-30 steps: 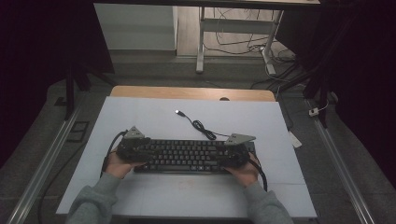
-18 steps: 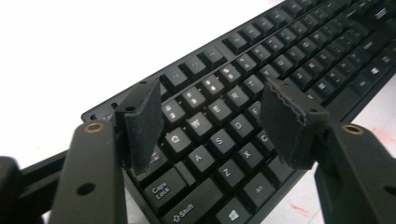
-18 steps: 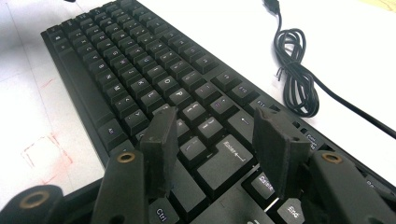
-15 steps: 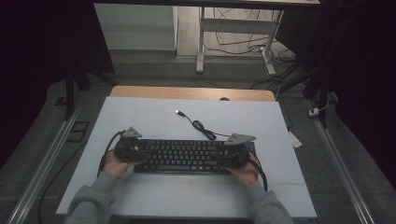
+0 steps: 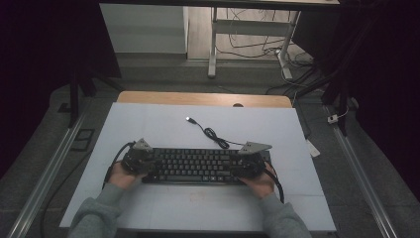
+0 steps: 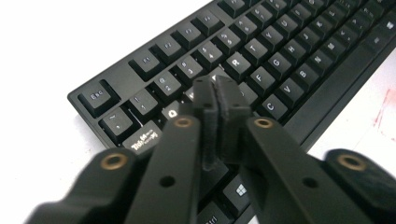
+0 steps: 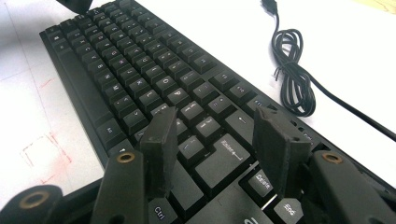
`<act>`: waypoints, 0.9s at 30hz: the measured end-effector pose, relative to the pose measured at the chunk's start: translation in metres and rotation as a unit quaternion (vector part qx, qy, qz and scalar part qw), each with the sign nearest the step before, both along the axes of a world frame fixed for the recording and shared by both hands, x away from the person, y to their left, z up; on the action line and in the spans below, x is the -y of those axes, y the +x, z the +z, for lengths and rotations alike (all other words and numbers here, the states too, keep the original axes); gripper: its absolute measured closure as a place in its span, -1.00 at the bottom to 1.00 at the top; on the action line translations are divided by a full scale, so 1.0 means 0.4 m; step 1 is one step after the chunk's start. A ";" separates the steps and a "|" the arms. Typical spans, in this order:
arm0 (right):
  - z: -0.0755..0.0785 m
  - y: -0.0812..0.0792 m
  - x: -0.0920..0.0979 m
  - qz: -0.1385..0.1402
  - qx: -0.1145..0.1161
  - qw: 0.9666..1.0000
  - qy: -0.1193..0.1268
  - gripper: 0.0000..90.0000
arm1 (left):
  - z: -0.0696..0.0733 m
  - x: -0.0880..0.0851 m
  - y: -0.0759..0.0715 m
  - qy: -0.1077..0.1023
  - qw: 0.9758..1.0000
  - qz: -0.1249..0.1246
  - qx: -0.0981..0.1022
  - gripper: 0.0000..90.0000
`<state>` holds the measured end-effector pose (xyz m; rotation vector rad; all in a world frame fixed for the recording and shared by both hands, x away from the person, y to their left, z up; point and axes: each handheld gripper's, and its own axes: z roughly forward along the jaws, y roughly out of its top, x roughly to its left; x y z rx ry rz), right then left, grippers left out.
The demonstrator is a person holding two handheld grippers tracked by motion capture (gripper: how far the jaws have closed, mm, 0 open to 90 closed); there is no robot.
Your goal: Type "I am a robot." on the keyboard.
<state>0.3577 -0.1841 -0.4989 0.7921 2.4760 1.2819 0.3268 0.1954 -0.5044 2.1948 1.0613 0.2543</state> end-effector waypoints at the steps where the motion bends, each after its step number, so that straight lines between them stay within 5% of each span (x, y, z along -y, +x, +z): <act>1: 0.000 0.000 0.000 0.000 0.000 1.000 0.000 0.12 | -0.001 0.001 0.000 0.002 1.000 -0.001 -0.001 0.96; 27: -0.002 0.000 -0.001 -0.001 -0.002 1.000 -0.004 0.11 | -0.024 0.009 0.005 0.029 1.000 0.002 -0.012 0.97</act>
